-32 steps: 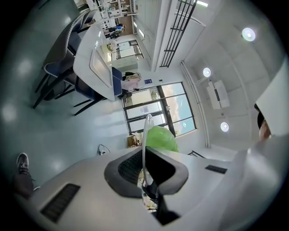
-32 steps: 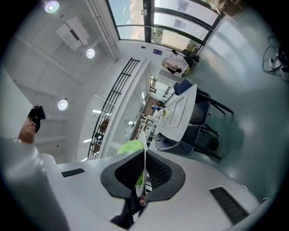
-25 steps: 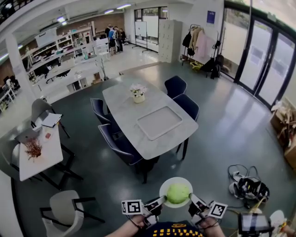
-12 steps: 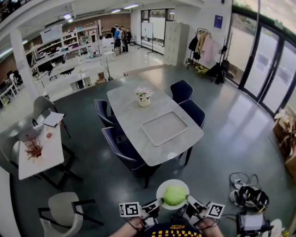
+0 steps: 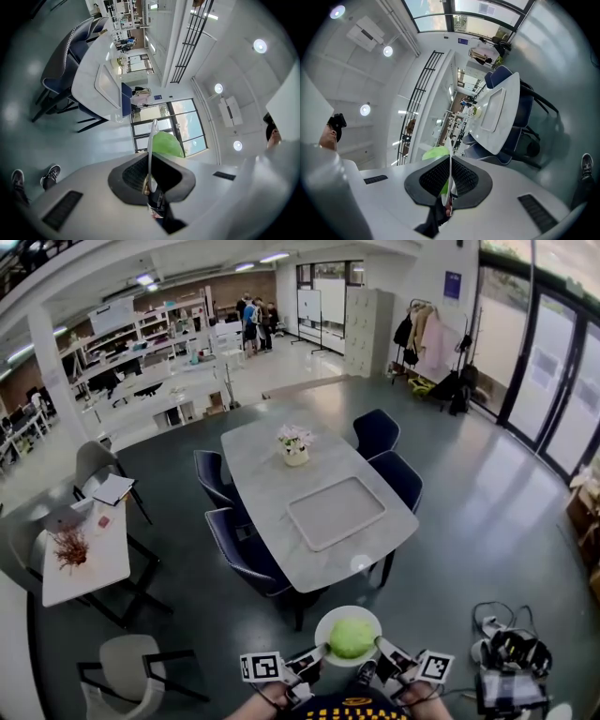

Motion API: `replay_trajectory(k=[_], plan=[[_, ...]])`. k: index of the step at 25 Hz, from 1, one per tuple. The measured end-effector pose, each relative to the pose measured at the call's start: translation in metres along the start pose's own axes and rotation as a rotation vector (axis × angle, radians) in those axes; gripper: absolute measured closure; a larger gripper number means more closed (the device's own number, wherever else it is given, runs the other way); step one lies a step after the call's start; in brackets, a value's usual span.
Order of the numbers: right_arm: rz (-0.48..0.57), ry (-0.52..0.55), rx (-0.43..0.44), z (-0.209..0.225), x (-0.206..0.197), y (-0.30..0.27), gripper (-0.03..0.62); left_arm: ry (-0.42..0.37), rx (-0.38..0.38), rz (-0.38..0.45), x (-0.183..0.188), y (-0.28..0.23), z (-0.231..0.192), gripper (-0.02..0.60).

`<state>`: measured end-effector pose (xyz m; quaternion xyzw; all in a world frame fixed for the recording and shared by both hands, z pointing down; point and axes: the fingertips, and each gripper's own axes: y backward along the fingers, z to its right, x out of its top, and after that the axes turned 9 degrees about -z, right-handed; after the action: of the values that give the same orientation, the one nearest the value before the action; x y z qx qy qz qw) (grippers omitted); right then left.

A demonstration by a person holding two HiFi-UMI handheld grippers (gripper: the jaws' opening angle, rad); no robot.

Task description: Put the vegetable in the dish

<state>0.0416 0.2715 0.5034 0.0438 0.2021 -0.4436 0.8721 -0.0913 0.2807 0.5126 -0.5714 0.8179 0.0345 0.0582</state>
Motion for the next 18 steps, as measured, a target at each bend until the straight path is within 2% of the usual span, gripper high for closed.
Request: replay_trajectory(k=[2,4,8,14,18], plan=[[-0.006,-0.011,-0.010,0.012,0.016,0.003,0.580,-0.009,0.050,0.002,0.007,-0.015,-0.009,0.571],[-0.006,-0.014,-0.002,0.021,0.036,0.008,0.580,0.005,0.054,0.007,0.014,-0.036,-0.011,0.571],[0.014,-0.029,0.064,0.032,0.084,0.022,0.580,-0.042,0.079,0.005,0.031,-0.088,-0.009,0.571],[-0.001,-0.010,0.038,0.060,0.146,0.055,0.580,-0.013,0.060,0.023,0.038,-0.160,0.002,0.571],[-0.015,0.005,0.097,0.069,0.174,0.062,0.580,-0.083,0.097,0.028,0.047,-0.190,-0.002,0.571]])
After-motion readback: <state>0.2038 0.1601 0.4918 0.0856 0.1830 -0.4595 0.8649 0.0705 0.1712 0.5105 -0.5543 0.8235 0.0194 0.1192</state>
